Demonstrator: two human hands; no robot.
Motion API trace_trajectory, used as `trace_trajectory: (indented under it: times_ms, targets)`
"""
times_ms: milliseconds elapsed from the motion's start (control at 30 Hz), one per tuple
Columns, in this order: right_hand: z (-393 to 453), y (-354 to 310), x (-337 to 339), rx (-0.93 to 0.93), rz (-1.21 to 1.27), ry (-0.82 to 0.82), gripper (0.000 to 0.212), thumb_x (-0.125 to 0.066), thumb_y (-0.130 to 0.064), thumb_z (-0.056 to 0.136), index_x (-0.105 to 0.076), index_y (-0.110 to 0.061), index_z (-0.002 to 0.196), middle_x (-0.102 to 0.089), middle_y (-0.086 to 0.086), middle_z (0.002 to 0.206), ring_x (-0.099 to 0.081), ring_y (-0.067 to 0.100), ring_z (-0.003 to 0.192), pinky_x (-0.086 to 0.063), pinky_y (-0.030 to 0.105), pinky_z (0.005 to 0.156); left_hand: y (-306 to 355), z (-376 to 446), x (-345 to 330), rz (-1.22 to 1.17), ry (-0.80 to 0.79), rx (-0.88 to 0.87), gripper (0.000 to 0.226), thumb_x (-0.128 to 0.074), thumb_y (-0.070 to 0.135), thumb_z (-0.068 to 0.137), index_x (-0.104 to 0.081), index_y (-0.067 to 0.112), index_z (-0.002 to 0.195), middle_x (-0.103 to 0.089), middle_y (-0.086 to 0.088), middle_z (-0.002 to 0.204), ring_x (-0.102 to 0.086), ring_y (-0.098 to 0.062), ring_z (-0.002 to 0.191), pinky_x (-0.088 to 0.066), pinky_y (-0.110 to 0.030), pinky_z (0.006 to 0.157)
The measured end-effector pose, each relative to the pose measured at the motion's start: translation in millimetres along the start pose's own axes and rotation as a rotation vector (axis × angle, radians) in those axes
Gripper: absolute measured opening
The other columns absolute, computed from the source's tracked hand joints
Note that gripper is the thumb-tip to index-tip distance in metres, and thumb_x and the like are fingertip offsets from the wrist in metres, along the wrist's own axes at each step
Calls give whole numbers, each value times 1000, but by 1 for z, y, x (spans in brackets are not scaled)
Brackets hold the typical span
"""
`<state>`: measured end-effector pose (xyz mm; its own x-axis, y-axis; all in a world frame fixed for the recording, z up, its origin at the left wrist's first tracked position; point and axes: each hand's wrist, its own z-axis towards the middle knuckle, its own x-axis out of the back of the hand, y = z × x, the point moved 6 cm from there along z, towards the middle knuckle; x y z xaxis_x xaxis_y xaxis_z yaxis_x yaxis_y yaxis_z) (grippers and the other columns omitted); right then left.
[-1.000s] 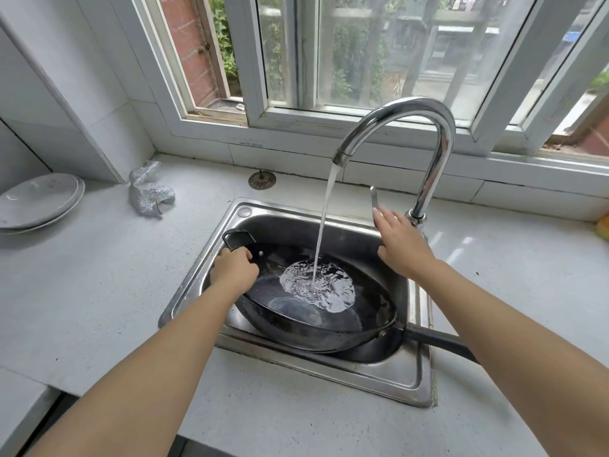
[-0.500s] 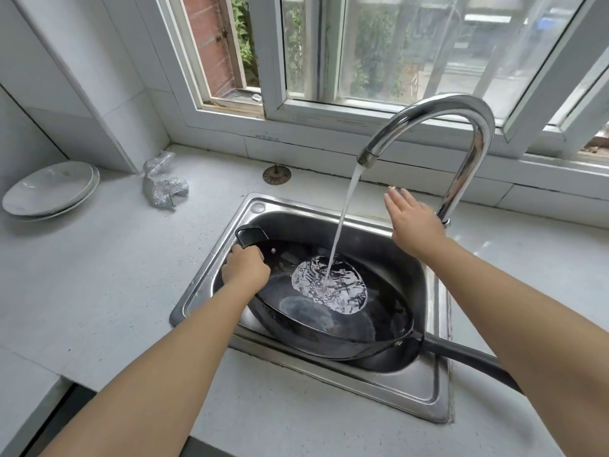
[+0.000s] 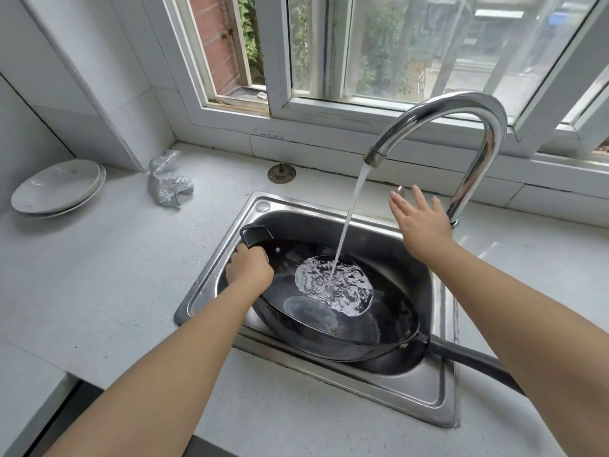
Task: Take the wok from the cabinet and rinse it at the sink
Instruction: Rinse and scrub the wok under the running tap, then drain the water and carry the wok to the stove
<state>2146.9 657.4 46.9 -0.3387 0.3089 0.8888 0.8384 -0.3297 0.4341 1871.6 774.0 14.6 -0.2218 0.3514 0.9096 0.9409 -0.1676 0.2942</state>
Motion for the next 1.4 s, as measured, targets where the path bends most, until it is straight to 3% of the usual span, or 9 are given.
trace_trajectory:
  times_ms: [267, 800, 1133, 1200, 1233, 1300, 1333, 1400]
  targets:
    - [-4, 0, 4, -9, -218, -44, 69, -31, -33, 99, 11, -15, 150, 13, -3, 159, 9, 35, 146, -10, 51, 116, -1, 1, 0, -9, 15, 0, 28, -48, 1, 88, -63, 16, 107, -41, -12, 132, -47, -30, 117, -42, -41, 99]
    - [-8, 17, 17, -76, -178, 24, 71, -41, -30, 94, -3, -12, 151, -9, -2, 158, -18, 33, 139, -29, 38, 105, -3, 2, 0, -10, 31, 6, 29, -47, 1, 88, -64, 17, 105, -41, -11, 132, -49, -30, 115, -43, -42, 98]
    - [-11, 11, 11, -68, -108, -12, 66, -40, -30, 95, -10, -11, 150, -4, 2, 160, -5, 34, 145, -21, 46, 112, -5, 3, -2, -24, 32, 11, 27, -48, 2, 88, -63, 17, 104, -41, -11, 133, -50, -30, 115, -43, -42, 98]
    - [-18, 5, 8, -48, -11, 36, 60, -45, -23, 92, -24, -10, 147, -18, 8, 158, -13, 33, 145, -24, 45, 110, -5, 3, -2, -23, 36, 11, 27, -48, 2, 88, -64, 17, 104, -41, -11, 133, -51, -30, 113, -45, -42, 96]
    - [-25, 1, 6, -34, 62, 77, 53, -48, -18, 89, -37, -8, 140, -34, 13, 150, -25, 34, 140, -31, 46, 106, -4, 4, -2, -26, 37, 12, 27, -47, 2, 88, -64, 17, 104, -41, -11, 132, -52, -31, 111, -45, -41, 94]
    - [-42, -7, 1, -19, 219, 158, 34, -51, -10, 82, -57, -4, 115, -61, 16, 119, -51, 35, 115, -47, 44, 86, -4, 4, -2, -36, 41, 17, 27, -47, 1, 88, -64, 17, 102, -41, -11, 132, -53, -31, 109, -47, -41, 92]
    - [-52, -9, -3, -37, 306, 156, 28, -50, -9, 82, -59, -4, 108, -64, 14, 108, -55, 34, 104, -49, 42, 77, -5, 4, -2, -43, 45, 21, 27, -48, 1, 88, -65, 17, 102, -41, -11, 132, -54, -31, 109, -47, -41, 91]
    - [-70, -10, -20, -119, 486, 64, 27, -45, -14, 89, -56, -7, 112, -62, 11, 109, -57, 32, 100, -45, 36, 71, -6, 4, -1, -73, 57, 30, 26, -48, 1, 88, -65, 16, 101, -42, -11, 131, -54, -31, 108, -47, -41, 91]
